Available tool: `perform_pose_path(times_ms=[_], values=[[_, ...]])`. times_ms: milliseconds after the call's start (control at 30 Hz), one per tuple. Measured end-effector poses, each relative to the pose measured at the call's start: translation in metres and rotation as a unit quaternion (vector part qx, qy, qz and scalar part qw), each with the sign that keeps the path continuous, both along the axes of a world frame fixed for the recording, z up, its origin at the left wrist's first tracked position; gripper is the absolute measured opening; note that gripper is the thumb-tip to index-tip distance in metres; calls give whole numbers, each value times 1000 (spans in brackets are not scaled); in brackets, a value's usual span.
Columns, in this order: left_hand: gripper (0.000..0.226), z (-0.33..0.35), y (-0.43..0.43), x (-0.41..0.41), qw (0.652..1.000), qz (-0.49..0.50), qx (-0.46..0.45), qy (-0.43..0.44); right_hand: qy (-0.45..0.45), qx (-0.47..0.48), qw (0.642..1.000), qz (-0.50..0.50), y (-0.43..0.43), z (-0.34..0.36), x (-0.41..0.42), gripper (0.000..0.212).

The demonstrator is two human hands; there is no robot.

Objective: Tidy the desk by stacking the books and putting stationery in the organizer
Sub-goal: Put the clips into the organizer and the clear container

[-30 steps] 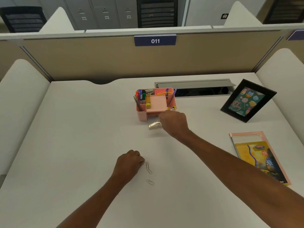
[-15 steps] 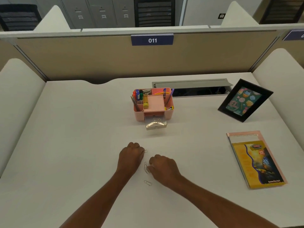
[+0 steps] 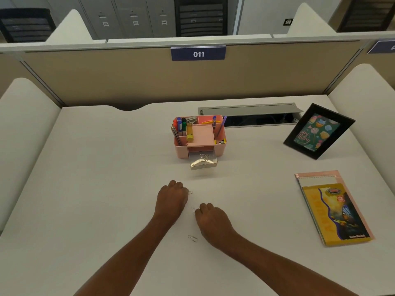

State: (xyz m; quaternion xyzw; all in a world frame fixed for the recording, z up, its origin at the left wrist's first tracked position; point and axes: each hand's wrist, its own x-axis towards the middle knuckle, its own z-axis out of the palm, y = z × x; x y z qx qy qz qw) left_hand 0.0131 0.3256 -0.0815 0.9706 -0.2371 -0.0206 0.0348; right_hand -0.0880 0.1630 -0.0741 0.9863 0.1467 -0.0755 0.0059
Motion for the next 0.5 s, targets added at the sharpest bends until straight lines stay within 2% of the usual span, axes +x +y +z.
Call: perform_pose_path(times_ms=[267, 500], values=[[15, 5, -3, -3, 998, -36, 31, -29, -10, 2, 999, -53, -27, 3, 20, 28], [34, 11, -11, -9, 991, -91, 86, -45, 19, -18, 1000, -10, -34, 8, 20, 28]])
